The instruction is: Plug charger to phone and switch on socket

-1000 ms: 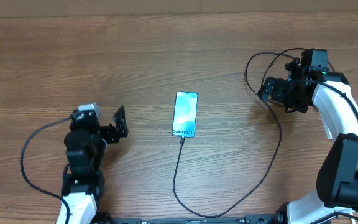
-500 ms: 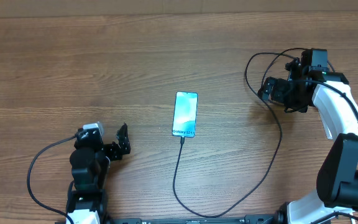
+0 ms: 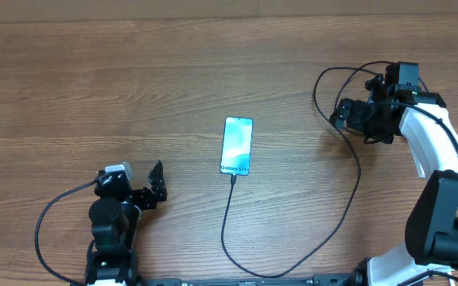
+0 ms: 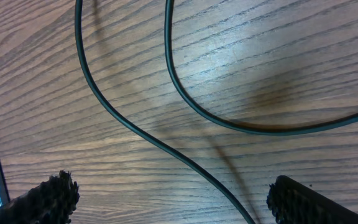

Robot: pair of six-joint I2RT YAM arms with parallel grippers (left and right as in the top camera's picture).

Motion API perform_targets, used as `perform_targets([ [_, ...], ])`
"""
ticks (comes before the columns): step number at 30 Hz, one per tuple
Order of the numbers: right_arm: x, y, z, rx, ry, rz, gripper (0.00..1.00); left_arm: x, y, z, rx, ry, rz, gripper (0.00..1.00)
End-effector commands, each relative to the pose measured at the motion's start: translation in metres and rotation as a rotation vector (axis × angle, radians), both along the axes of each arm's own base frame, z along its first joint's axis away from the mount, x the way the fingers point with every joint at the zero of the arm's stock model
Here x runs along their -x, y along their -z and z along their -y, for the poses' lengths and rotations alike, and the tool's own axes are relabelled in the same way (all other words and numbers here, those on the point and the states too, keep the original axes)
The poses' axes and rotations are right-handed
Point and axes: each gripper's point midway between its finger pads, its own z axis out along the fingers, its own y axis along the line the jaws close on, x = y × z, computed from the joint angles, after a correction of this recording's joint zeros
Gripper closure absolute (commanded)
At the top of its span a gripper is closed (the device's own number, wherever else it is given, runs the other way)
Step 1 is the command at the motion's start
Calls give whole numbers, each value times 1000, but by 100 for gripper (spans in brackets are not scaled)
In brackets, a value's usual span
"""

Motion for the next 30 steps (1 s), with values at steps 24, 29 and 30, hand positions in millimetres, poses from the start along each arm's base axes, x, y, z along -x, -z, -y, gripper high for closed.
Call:
perform_targets([
  [24, 2, -1, -1, -6, 3, 2, 0, 23, -57, -4, -53, -26, 241, 1],
  [29, 2, -1, -1, -6, 3, 2, 0, 26, -72, -5, -81, -25, 306, 1],
  [30, 2, -1, -1, -6, 3, 2, 0, 26, -72, -5, -88, -22, 307, 0],
])
